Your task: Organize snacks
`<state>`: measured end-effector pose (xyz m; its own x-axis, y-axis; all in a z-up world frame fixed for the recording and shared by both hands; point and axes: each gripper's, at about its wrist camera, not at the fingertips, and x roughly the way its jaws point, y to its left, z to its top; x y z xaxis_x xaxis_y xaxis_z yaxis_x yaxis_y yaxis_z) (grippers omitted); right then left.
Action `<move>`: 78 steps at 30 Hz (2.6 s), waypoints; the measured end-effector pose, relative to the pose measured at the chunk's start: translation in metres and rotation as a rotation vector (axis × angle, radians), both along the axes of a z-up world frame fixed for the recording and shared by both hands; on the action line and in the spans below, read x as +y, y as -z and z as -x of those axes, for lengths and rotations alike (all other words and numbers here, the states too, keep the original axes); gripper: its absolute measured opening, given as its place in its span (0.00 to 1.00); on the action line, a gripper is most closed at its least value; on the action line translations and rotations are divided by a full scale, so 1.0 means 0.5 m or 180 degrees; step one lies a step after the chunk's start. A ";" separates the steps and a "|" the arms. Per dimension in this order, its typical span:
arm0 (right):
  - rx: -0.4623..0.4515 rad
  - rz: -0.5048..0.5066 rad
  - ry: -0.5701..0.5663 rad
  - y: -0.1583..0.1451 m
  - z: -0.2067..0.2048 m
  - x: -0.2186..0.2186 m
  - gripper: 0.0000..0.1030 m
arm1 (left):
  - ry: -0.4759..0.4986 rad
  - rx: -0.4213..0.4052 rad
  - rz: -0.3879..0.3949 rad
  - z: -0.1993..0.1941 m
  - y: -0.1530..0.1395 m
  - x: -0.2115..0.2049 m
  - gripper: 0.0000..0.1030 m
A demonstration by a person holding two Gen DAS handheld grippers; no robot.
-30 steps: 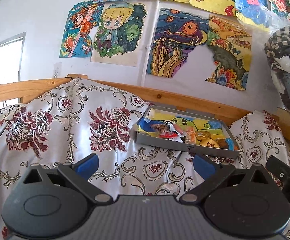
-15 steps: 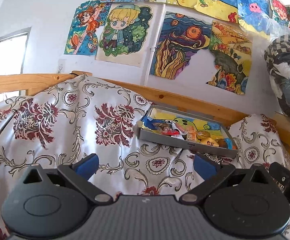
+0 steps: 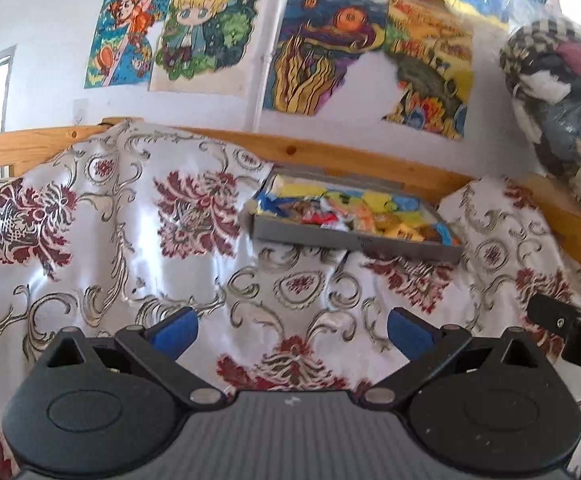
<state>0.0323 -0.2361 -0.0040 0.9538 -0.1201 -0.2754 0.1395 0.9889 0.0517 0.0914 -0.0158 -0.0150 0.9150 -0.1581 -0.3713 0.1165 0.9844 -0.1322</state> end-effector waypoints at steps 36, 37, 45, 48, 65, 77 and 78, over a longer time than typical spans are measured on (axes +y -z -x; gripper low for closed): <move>0.0093 0.0087 -0.0077 0.027 -0.041 0.034 0.99 | -0.0103 -0.0210 -0.0048 -0.003 0.018 0.036 1.00; 0.0094 0.0086 -0.0077 0.027 -0.041 0.034 0.99 | -0.0104 -0.0206 -0.0042 -0.004 0.019 0.036 1.00; 0.0082 0.0079 -0.0074 0.027 -0.039 0.033 0.99 | -0.0090 -0.0171 -0.0041 -0.003 0.027 0.035 1.00; 0.0090 0.0080 -0.0063 0.028 -0.040 0.034 0.99 | -0.0082 -0.0157 -0.0026 -0.001 0.029 0.034 1.00; 0.0115 0.0090 -0.0062 0.029 -0.041 0.035 0.99 | -0.0104 -0.0123 -0.0053 0.000 0.031 0.032 1.00; 0.0119 0.0088 -0.0061 0.029 -0.041 0.035 0.99 | -0.0103 -0.0117 -0.0053 0.000 0.032 0.031 1.00; 0.0120 0.0088 -0.0062 0.029 -0.041 0.035 0.99 | -0.0101 -0.0117 -0.0052 0.000 0.032 0.031 1.00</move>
<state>0.0530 -0.2187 -0.0186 0.9450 -0.1098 -0.3081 0.1216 0.9924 0.0194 0.0914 -0.0001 -0.0311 0.9325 -0.1229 -0.3395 0.0896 0.9896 -0.1122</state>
